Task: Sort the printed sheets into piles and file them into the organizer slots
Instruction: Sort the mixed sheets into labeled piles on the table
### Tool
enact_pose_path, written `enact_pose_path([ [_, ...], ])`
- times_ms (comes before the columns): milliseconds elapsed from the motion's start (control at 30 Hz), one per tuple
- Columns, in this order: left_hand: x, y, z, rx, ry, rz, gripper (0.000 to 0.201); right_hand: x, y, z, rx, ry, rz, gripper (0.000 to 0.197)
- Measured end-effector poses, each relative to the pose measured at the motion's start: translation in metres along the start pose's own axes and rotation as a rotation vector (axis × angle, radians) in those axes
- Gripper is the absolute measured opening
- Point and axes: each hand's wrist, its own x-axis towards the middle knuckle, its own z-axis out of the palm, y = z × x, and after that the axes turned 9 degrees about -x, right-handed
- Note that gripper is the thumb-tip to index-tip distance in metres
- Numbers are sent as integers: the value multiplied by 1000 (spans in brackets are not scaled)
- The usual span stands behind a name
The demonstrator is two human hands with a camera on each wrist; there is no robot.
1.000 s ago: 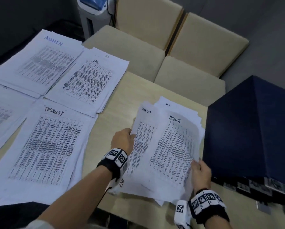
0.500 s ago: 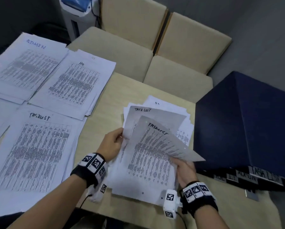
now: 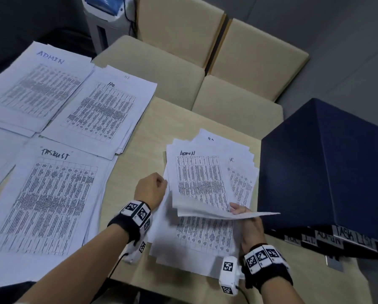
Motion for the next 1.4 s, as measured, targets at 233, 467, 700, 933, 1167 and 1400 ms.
enact_pose_path([
  [233,15,24,13,167,-90,-83,27,-2,-2,-9,-104,42,48,17],
  [467,16,23,-1,111,32,-13,22,2,-11,-8,14,24,92,31],
  [700,-37,36,-58,-307,-215,101,51,3,-40,43,124,-190,74,31],
  [933,-51,1,-120,-158,-2,-50,35,-25,-54,127,33,-390,100,48],
  [1167,-73,-77,-212,-231,158,-255,18,-30,-38,139,-247,-294,-35,10],
  [1400,-81,-150,-262,253,263,-509,44,-3,-24,87,-607,-104,-121,11],
])
